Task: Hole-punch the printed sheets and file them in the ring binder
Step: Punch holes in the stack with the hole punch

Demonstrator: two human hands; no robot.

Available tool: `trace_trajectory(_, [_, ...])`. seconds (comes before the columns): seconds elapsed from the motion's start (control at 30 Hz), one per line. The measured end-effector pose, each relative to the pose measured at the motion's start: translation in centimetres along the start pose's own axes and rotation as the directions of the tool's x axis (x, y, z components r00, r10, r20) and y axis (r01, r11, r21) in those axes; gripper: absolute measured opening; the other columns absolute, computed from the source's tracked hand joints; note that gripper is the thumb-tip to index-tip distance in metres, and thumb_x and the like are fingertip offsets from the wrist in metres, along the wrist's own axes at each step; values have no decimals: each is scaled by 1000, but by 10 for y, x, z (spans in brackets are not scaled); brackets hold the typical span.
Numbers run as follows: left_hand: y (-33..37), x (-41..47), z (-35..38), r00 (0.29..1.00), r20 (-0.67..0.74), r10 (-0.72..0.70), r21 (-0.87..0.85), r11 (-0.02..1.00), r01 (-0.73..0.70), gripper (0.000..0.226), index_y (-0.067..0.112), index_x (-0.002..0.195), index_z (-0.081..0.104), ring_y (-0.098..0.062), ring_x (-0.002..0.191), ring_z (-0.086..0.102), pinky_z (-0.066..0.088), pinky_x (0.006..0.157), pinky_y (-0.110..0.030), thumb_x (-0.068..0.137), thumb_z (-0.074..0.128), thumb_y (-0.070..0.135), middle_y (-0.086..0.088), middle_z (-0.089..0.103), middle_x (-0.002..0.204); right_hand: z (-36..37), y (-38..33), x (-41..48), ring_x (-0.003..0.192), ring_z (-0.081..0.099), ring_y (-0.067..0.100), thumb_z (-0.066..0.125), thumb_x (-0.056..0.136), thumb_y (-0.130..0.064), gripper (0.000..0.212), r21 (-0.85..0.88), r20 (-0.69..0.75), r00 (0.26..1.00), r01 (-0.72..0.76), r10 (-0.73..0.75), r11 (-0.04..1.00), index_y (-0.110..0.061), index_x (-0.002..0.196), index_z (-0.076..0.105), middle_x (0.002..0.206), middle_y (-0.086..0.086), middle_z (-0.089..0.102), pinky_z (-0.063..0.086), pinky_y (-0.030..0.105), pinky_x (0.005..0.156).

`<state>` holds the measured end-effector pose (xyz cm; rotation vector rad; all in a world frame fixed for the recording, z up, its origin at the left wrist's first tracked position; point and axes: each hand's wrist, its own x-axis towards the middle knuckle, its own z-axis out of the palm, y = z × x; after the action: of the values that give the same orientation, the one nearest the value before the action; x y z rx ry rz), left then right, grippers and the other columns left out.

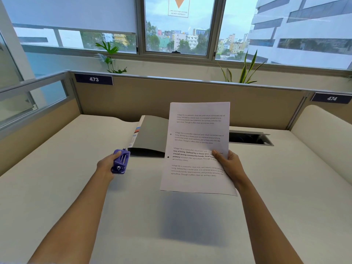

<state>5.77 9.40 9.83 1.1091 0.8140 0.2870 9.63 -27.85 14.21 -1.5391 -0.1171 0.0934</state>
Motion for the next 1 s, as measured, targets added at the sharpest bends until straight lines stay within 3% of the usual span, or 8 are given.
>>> trace_trajectory(0.17, [-17,11,-24,988,-141,-60,21,998,64,55,-4,126,51,-25,93,53,48,84,-42,79,74,14,-18,57,129,1,3,1,65,70,7,62,89,-18,16,-8,3,1000,-10,10,1000,-11,104,63,88,1,72,55,21,56])
trace_trajectory(0.27, [-25,14,-35,978,-201,-61,35,997,69,57,-6,126,49,-25,92,51,47,85,-41,78,74,13,-19,55,130,0,5,2,65,70,8,62,89,-18,18,-8,0,1000,-16,16,1000,-10,105,62,90,3,71,56,21,57])
trace_trajectory(0.5, [-28,14,-51,961,-269,-68,75,993,91,57,-5,125,50,-27,90,51,47,82,-40,78,74,14,-20,55,130,1,6,0,62,69,6,62,89,-18,17,-22,-3,1000,-30,30,999,-10,104,61,88,2,71,55,20,54])
trace_trajectory(0.63, [-28,13,-57,957,-289,-24,139,988,66,50,-4,120,55,-26,89,51,46,58,-36,78,74,16,-17,59,121,1,7,-1,62,69,5,61,89,-16,16,-17,-4,1000,-27,27,999,-10,103,62,88,2,71,55,19,55])
trace_trajectory(0.7, [-30,15,-59,960,-278,40,189,982,14,40,1,113,59,-26,88,52,44,55,-31,79,73,18,-17,60,120,1,7,-2,62,69,5,61,90,-16,15,-19,-3,1000,-29,28,999,-10,103,62,88,2,71,55,19,55])
trace_trajectory(0.8, [-34,14,-61,955,-264,137,259,963,-66,42,7,122,60,-26,89,52,44,51,-28,83,69,19,-18,59,125,2,7,-2,62,69,5,61,90,-17,10,-27,-1,1000,-29,29,999,-14,99,62,88,1,71,56,19,56])
trace_trajectory(0.9, [-39,17,-60,941,-273,198,358,929,-91,38,7,123,60,-25,87,52,45,36,-22,88,63,21,-18,61,121,2,8,-2,65,69,8,62,89,-17,10,-19,1,1000,-26,26,999,-14,98,63,88,2,71,57,21,59])
trace_trajectory(1.0, [-43,22,-59,926,-298,230,398,912,-98,36,5,122,60,-25,86,53,48,52,-28,90,60,21,-21,61,121,2,9,-2,68,70,9,62,89,-18,12,-25,6,1000,-24,24,999,-13,100,64,90,3,72,57,22,60])
